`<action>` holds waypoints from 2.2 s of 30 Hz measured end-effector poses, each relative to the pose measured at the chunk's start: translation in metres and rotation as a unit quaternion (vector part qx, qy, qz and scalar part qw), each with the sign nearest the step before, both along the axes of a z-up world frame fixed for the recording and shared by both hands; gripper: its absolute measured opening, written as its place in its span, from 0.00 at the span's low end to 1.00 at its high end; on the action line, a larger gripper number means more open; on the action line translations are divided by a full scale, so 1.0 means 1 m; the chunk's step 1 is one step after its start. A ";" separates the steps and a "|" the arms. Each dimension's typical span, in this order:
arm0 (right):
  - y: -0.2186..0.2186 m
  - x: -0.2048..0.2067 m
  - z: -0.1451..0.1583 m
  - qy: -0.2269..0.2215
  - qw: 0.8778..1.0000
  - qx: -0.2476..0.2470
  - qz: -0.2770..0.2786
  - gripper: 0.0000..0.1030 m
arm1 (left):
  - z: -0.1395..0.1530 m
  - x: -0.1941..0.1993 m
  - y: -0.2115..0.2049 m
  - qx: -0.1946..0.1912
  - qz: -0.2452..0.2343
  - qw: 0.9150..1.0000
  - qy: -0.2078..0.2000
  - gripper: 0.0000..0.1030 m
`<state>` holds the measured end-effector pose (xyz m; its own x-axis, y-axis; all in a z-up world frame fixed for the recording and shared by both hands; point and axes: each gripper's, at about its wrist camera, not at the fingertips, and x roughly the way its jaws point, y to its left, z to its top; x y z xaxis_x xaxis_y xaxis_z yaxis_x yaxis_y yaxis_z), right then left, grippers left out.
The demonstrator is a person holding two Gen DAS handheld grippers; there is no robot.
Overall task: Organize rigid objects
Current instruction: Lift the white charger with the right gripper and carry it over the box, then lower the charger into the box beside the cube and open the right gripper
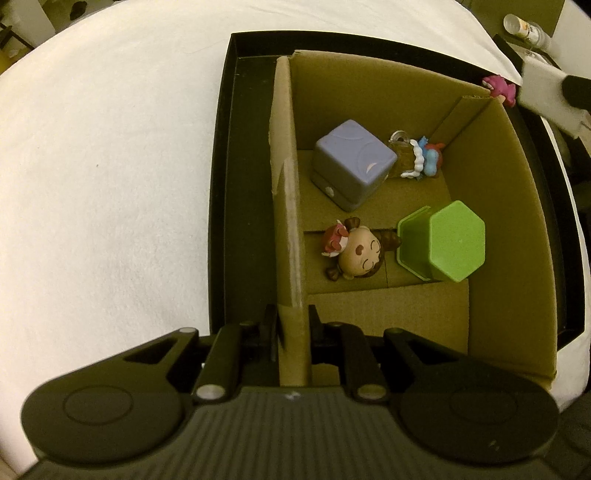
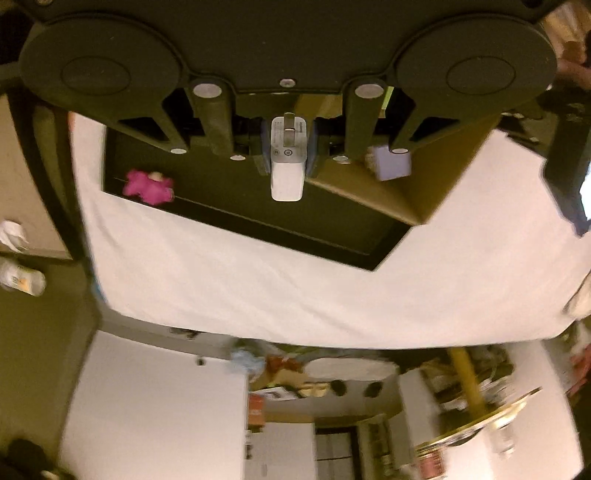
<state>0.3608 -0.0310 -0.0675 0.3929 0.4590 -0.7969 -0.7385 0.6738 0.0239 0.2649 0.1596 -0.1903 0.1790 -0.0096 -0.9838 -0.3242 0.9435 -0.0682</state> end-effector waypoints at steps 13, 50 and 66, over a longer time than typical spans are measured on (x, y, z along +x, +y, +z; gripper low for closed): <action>0.044 -0.027 -0.024 0.042 0.998 -0.016 0.040 0.20 | -0.001 -0.003 0.003 -0.005 0.001 1.000 -0.004 0.13; 0.049 -0.023 -0.057 0.140 0.989 0.009 -0.053 0.33 | -0.003 -0.008 0.004 -0.010 -0.001 1.000 -0.013 0.13; 0.016 0.004 -0.022 0.095 0.993 0.036 -0.056 0.33 | -0.004 -0.007 0.002 -0.008 -0.002 1.000 -0.013 0.13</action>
<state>0.3647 -0.0150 -0.0899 0.2894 0.4791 -0.8286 -0.6366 0.7429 0.2072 0.2582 0.1611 -0.1943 0.2044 -0.0258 -0.9786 -0.3182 0.9436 -0.0914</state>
